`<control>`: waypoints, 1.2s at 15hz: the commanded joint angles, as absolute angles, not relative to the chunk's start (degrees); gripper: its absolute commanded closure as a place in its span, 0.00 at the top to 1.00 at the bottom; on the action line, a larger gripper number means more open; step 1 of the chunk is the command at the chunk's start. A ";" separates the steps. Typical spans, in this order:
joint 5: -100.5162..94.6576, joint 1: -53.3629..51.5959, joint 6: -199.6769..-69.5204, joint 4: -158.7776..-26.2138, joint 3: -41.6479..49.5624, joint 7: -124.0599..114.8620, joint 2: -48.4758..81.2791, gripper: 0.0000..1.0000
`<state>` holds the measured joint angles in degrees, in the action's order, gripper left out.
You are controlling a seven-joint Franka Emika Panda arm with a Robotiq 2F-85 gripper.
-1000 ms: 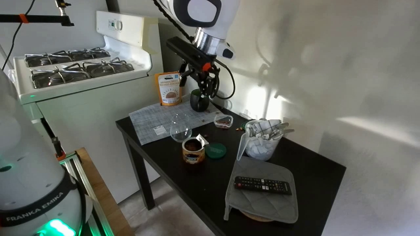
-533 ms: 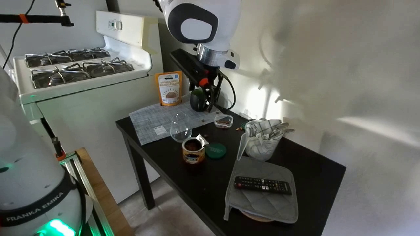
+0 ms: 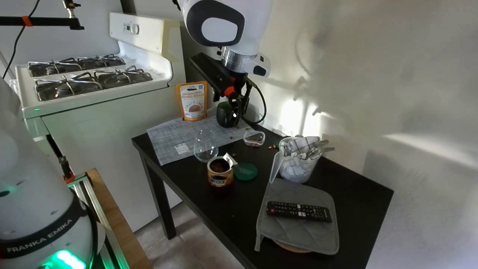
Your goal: Put the glass cup into the plastic jar
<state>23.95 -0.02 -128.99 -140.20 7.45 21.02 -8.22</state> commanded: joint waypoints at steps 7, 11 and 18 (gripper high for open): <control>18.40 0.57 -130.97 -144.57 5.40 19.30 -5.62 1.00; 22.81 -0.06 -132.09 -143.47 5.28 26.82 -1.71 1.00; 26.04 0.53 -134.65 -141.20 2.38 32.15 4.88 1.00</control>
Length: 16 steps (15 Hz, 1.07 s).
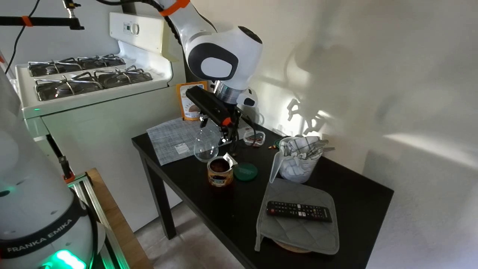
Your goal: Put the glass cup into the plastic jar
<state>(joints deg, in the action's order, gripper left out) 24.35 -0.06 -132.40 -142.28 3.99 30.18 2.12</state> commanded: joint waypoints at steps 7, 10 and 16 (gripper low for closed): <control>23.78 0.67 -141.05 -141.41 -0.26 29.55 7.37 0.86; 23.04 0.87 -142.42 -141.58 -0.78 28.83 7.91 0.63; 21.91 1.19 -142.27 -141.34 -0.97 27.53 8.67 0.16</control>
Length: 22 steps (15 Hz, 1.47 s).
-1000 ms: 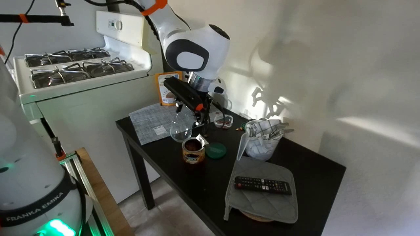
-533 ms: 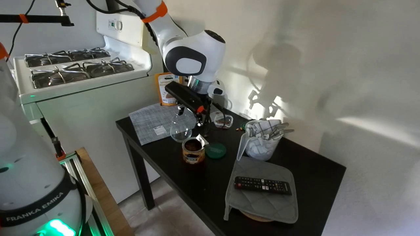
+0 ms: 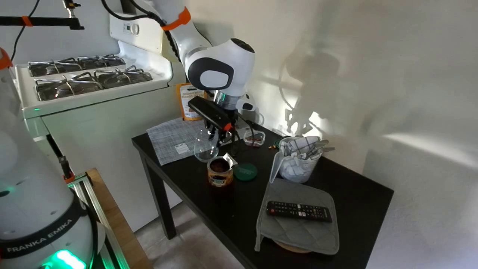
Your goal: Put the glass cup into the plastic jar
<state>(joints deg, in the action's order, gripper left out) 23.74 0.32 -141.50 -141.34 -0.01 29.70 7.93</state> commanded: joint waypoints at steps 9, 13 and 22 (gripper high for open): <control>16.27 1.05 -140.64 -141.12 -1.59 23.26 8.60 0.01; 17.99 1.78 -142.56 -143.07 -1.66 24.82 4.81 0.01; 32.71 3.40 -150.40 -151.30 4.07 28.60 -13.73 0.01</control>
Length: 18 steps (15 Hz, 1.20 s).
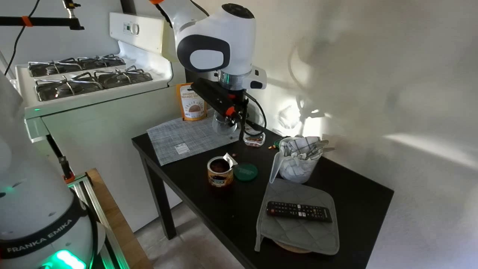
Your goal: Put the glass cup into the plastic jar
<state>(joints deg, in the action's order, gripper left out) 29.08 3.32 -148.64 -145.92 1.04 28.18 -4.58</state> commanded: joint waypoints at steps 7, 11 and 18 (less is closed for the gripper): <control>17.31 12.13 -139.97 -148.49 11.99 9.24 -21.58 0.01; 12.86 13.97 -122.59 -140.44 14.64 5.00 -21.69 0.01; 14.07 12.12 -114.44 -138.33 15.20 10.23 -21.47 0.05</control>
